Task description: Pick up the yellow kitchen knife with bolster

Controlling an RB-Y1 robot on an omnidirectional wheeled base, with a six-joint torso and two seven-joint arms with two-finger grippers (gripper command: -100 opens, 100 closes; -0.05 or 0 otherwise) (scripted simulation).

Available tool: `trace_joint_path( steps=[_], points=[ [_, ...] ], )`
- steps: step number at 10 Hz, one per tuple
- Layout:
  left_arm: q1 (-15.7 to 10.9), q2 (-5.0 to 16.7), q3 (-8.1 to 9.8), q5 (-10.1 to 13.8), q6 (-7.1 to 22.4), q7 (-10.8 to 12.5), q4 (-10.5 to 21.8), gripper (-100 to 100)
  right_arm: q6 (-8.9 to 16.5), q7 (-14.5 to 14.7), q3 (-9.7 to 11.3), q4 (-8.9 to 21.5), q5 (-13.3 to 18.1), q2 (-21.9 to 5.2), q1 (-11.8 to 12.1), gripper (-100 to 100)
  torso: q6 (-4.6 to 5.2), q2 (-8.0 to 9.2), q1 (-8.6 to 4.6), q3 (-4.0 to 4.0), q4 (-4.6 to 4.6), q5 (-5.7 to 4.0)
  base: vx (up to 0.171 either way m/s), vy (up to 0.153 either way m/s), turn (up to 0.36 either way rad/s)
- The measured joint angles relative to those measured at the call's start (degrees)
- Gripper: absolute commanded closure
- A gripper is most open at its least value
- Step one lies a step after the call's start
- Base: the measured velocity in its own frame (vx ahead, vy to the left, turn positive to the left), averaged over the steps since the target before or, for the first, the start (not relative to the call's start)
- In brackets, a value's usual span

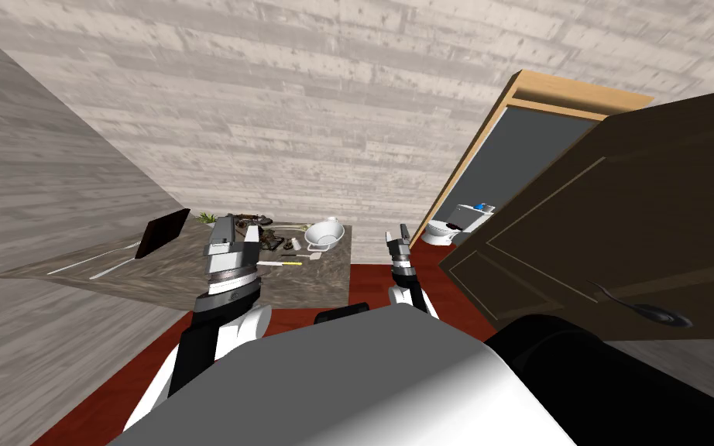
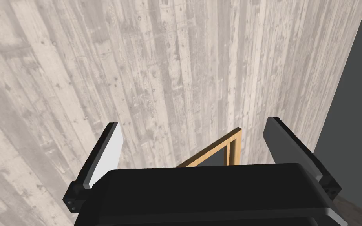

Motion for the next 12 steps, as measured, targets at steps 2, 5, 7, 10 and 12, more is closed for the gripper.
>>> trace_joint_path(
  steps=[2,5,7,10,12],
  points=[
    [-0.2,2.1,0.20,0.1,1.9,0.7,0.3,-100,0.0,0.0,0.0,0.0,0.0,0.0,0.0,0,0.01,0.31,0.02,0.17,0.06,0.00,-0.110,-0.008,-0.065],
    [-0.3,5.4,0.66,0.5,7.3,2.8,0.9,-100,0.0,0.0,0.0,0.0,0.0,0.0,0.0,0,0.01,0.44,-0.04,0.26,0.10,-0.01,-0.098,-0.011,-0.062],
    [-0.4,6.0,0.35,0.3,9.9,3.6,1.5,-100,0.0,0.0,0.0,0.0,0.0,0.0,0.0,0,0.01,0.23,0.08,0.14,0.05,0.02,-0.045,0.016,-0.046],
    [-0.4,7.2,0.84,0.7,13.8,5.3,2.1,-100,0.0,0.0,0.0,0.0,0.0,0.0,0.0,0,0.00,0.17,0.05,0.10,0.04,0.01,-0.046,0.011,-0.061],
    [-0.8,8.0,1.36,1.0,17.4,6.6,2.3,-100,0.0,0.0,0.0,0.0,0.0,0.0,0.0,0,-0.01,0.16,0.06,0.10,0.04,0.02,-0.047,0.009,-0.064]
  ],
)
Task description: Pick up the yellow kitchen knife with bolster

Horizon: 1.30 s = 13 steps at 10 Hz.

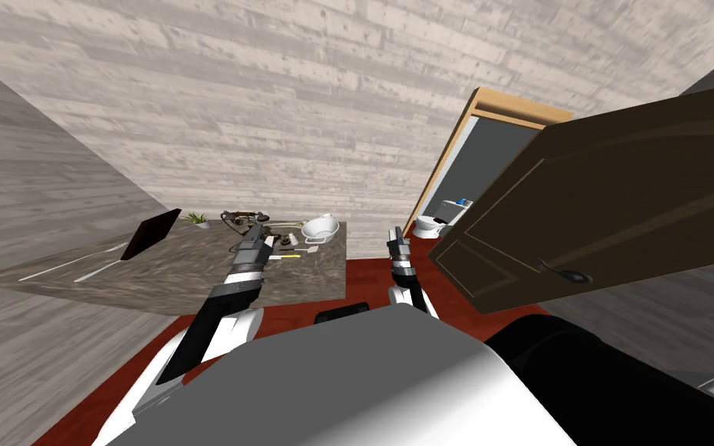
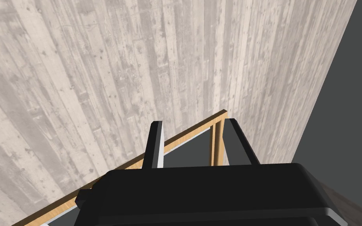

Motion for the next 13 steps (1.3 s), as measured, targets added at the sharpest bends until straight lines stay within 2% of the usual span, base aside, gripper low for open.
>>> trace_joint_path(
  steps=[2,13],
  points=[
    [0.4,0.2,-0.15,0.0,2.6,1.0,0.5,-100,0.0,0.0,0.0,0.0,0.0,0.0,0.0,0,0.00,0.01,0.01,0.01,0.00,0.00,-0.033,0.009,-0.011],
    [-1.3,1.1,0.53,0.6,18.9,5.8,2.1,-100,0.0,0.0,0.0,0.0,0.0,0.0,0.0,0,-0.01,-0.08,0.06,-0.04,-0.02,0.01,-0.032,0.019,-0.058]
  ],
)
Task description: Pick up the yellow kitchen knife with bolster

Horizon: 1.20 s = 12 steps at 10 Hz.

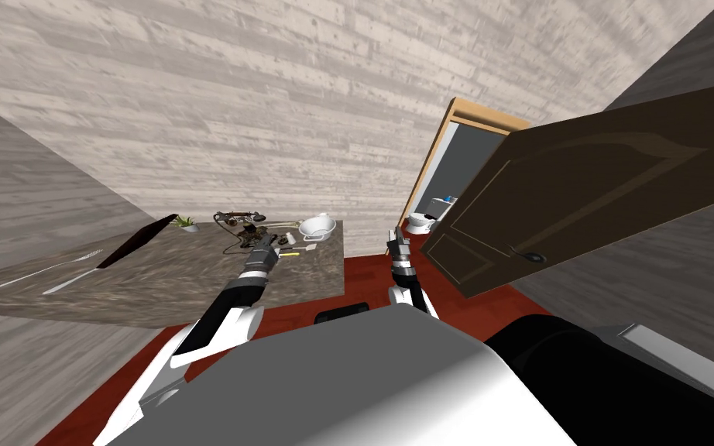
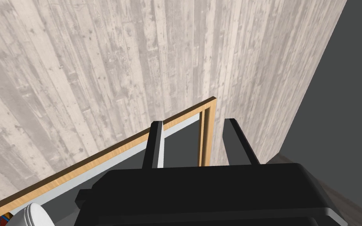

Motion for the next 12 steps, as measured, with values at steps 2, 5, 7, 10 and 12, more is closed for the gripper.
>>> trace_joint_path(
  steps=[2,5,7,10,12],
  points=[
    [-0.9,0.5,0.50,0.4,3.2,1.4,1.0,-100,0.0,0.0,0.0,0.0,0.0,0.0,0.0,0,0.00,0.04,0.03,0.02,0.01,0.01,-0.026,0.021,-0.024],
    [-1.1,0.7,0.66,0.7,7.3,2.7,1.4,-100,0.0,0.0,0.0,0.0,0.0,0.0,0.0,0,0.00,-0.03,-0.01,-0.01,0.00,0.00,-0.018,0.018,-0.048],
    [-1.5,0.7,0.72,0.7,10.2,3.3,1.6,-100,0.0,0.0,0.0,0.0,0.0,0.0,0.0,0,0.02,-0.04,0.02,-0.02,-0.01,0.00,-0.020,0.034,-0.084],
    [-2.3,1.0,1.03,1.1,15.2,4.6,1.9,-100,0.0,0.0,0.0,0.0,0.0,0.0,0.0,0,0.02,-0.06,0.02,-0.03,-0.01,0.00,-0.014,0.027,-0.051],
    [-3.1,1.1,1.18,1.3,18.5,5.7,2.8,-100,0.0,0.0,0.0,0.0,0.0,0.0,0.0,0,0.01,-0.03,0.09,-0.02,-0.01,0.02,-0.022,0.045,-0.072]
  ],
)
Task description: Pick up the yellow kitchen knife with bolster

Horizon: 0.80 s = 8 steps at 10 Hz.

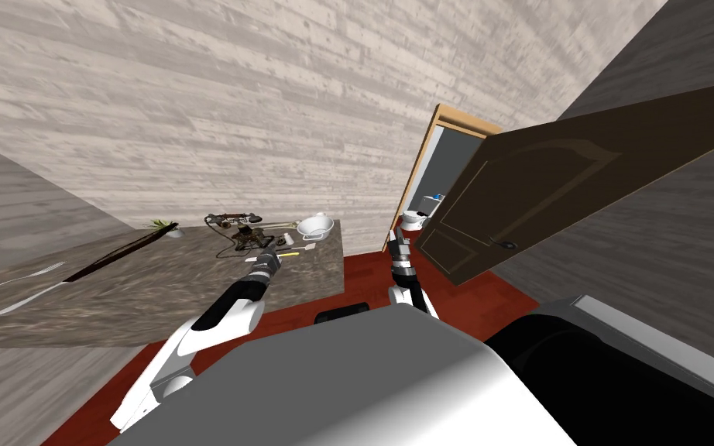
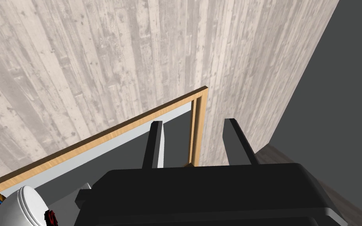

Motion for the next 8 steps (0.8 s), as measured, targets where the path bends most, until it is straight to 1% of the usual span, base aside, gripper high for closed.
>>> trace_joint_path(
  steps=[2,3,5,7,8],
  points=[
    [-0.1,0.1,0.08,0.2,3.2,0.6,-0.1,-100,0.0,0.0,0.0,0.0,0.0,0.0,0.0,0,-0.02,-0.04,-0.09,-0.02,-0.01,-0.02,-0.009,0.024,-0.052],
    [-0.5,-0.1,-0.01,0.1,4.7,1.0,0.3,-100,0.0,0.0,0.0,0.0,0.0,0.0,0.0,0,0.01,-0.04,-0.07,-0.02,-0.01,-0.01,-0.012,0.039,-0.064],
    [-0.8,0.0,0.08,0.2,7.7,1.6,0.4,-100,0.0,0.0,0.0,0.0,0.0,0.0,0.0,0,-0.02,-0.06,-0.09,-0.03,-0.01,-0.02,-0.005,0.028,-0.046],
    [-1.8,0.1,0.27,0.5,11.0,2.5,0.8,-100,0.0,0.0,0.0,0.0,0.0,0.0,0.0,0,-0.02,-0.06,-0.03,-0.03,-0.01,-0.01,-0.007,0.033,-0.032],
    [-1.7,0.3,0.34,0.7,12.3,2.6,0.8,-100,0.0,0.0,0.0,0.0,0.0,0.0,0.0,0,-0.03,-0.07,-0.07,-0.03,-0.01,-0.01,-0.005,0.044,-0.120]
  ],
)
